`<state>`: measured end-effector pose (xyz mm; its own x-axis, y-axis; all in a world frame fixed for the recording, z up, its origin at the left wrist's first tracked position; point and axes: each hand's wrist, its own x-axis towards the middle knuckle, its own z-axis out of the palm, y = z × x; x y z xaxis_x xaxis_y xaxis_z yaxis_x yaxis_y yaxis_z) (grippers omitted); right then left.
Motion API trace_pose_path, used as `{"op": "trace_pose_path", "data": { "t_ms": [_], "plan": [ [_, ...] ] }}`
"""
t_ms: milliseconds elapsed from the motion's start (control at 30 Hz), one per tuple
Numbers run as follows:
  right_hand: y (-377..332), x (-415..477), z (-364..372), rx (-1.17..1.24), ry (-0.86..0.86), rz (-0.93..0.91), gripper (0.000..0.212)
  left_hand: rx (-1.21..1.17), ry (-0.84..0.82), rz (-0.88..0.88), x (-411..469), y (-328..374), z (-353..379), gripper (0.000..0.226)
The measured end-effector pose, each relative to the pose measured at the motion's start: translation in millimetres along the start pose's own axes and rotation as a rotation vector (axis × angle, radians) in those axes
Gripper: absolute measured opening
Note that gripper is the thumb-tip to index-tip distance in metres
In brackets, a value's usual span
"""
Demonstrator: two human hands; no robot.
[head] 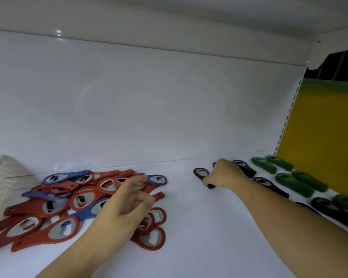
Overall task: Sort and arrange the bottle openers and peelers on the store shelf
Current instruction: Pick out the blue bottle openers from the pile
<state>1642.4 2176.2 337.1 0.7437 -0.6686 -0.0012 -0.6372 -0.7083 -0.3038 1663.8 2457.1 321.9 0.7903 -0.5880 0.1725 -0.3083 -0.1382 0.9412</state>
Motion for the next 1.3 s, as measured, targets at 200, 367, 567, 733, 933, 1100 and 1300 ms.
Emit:
{"op": "trace_pose_path", "data": {
  "t_ms": [200,367,567,733,933,1100,1300],
  "plan": [
    [-7.1,13.7,0.6,-0.073,-0.006,0.0,0.025,0.123,0.139,-0.013,1.6,8.0,-16.2,0.015],
    [-13.6,11.2,-3.3,-0.175,0.121,-0.051,0.041,-0.02,0.5,-0.056,10.2,8.1,-45.1,0.022],
    [-66.9,-4.5,36.7,0.231,0.0,-0.316,0.05,-0.173,0.662,-0.105,17.3,-0.8,-65.2,0.02],
    [-86.7,-4.8,73.3,0.228,-0.011,-0.341,0.038,-0.157,0.626,-0.137,15.5,-6.1,-60.6,0.02],
    [-75.2,-12.6,65.0,0.528,0.027,-0.324,0.037,-0.211,0.532,-0.14,16.4,-4.4,-55.1,0.017],
    [-93.6,-47.6,50.8,0.8,-0.038,-0.618,0.04,-0.467,0.324,-0.248,13.3,2.3,-65.2,0.024],
    [-118.7,-86.6,62.8,0.566,0.033,-1.057,0.05,-0.257,-0.307,-0.386,-3.2,5.1,-71.9,0.024]
  ]
}}
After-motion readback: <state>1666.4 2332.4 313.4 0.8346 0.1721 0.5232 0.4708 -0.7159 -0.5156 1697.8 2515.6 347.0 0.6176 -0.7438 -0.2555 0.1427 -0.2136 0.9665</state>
